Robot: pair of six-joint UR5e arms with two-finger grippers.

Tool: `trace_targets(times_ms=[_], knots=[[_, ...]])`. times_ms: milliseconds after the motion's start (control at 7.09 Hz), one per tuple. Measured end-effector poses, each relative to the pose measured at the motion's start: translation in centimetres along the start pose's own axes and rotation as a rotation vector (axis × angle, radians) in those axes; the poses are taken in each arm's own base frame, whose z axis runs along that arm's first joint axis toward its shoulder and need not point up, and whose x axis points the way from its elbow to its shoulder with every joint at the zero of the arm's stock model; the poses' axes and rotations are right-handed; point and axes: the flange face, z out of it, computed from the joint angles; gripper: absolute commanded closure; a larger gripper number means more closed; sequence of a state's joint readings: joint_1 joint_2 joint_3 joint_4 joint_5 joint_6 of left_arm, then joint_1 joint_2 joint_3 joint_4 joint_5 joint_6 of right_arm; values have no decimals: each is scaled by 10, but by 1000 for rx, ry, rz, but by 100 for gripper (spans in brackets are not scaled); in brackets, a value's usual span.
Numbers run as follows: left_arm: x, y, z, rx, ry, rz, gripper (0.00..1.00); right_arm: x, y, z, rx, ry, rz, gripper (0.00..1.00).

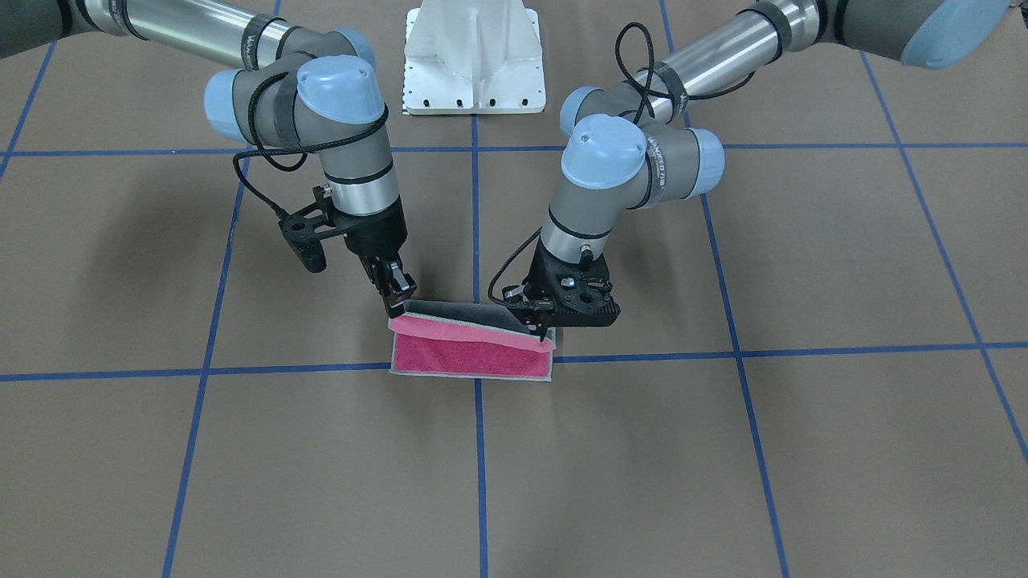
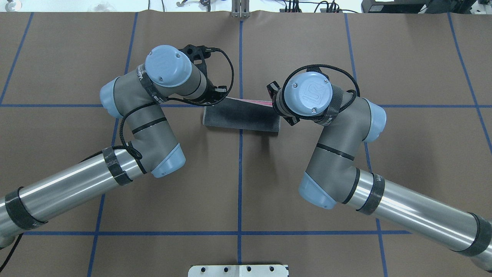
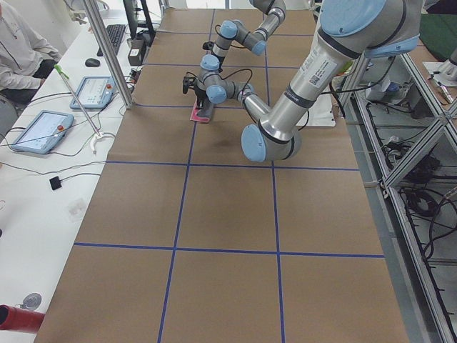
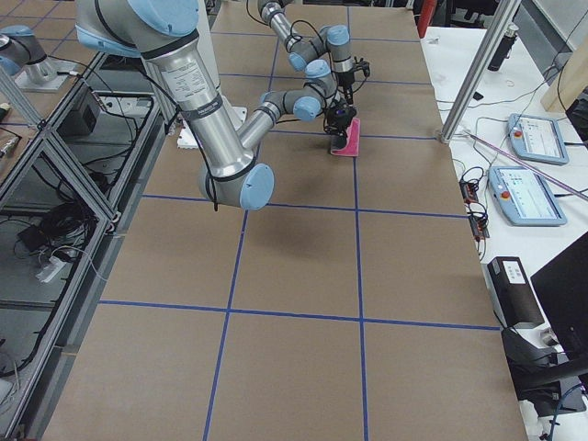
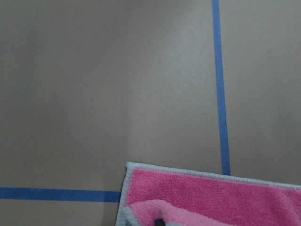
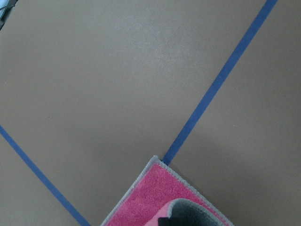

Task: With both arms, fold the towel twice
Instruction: 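Open both grippers and raise them off the folded towel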

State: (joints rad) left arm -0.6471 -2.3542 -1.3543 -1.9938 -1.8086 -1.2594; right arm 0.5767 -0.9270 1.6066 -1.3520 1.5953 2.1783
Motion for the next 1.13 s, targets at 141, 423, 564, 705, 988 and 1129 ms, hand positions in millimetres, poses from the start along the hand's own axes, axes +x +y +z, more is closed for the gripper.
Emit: trace_targets(times_ms=[141, 423, 564, 705, 988, 1129], knots=[[2, -2, 2, 1, -3, -2, 100, -4, 0, 2, 3, -1, 2, 100], [0, -5, 6, 0, -13, -5, 98, -9, -2, 15, 1, -10, 4, 100], [-1, -6, 8, 0, -17, -7, 73, -9, -2, 21, -1, -16, 2, 86], [-2, -8, 9, 1, -21, -9, 42, -9, -4, 24, -1, -19, -6, 45], [3, -30, 7, 19, -28, -41, 0, -15, -14, 22, 3, -25, -42, 0], [5, -45, 3, 19, -27, -68, 0, -18, -21, 21, 2, -23, -72, 0]])
